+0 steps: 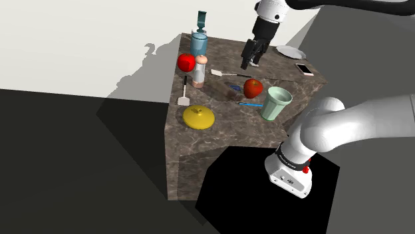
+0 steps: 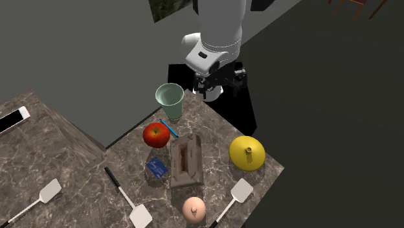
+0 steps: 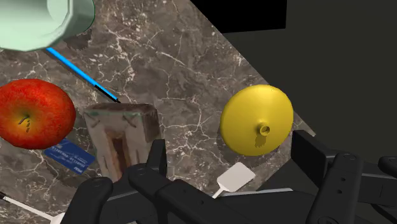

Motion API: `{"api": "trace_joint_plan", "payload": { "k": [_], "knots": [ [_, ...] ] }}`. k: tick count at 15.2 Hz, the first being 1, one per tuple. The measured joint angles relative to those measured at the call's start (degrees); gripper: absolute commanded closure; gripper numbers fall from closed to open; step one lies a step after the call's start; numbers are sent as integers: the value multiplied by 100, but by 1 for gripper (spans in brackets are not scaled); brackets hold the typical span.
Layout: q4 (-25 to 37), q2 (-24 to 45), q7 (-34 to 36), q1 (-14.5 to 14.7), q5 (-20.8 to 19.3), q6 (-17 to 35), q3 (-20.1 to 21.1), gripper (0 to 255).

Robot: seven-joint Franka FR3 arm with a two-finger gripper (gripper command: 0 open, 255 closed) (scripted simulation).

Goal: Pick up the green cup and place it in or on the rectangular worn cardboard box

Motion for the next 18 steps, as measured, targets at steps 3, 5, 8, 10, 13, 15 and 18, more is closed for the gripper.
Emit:
{"api": "trace_joint_plan", "payload": {
  "k": [3, 5, 8, 10, 13, 15, 18],
  "knots": [
    [-175, -151, -192, -59, -68, 18, -180, 0],
    [-349, -329, -500, -161, -196, 2, -471, 0],
    [-650, -552, -954, -317, -391, 59, -903, 0],
    [-857, -657, -1289, -446, -557, 139, -1234, 0],
    [-1001, -757, -1796, -643, -818, 142, -1732, 0],
    [-1035, -726, -2169, -776, -1020, 177, -2113, 0],
    [-1162, -658, -2670, -942, -1284, 317, -2638, 0]
  ]
}}
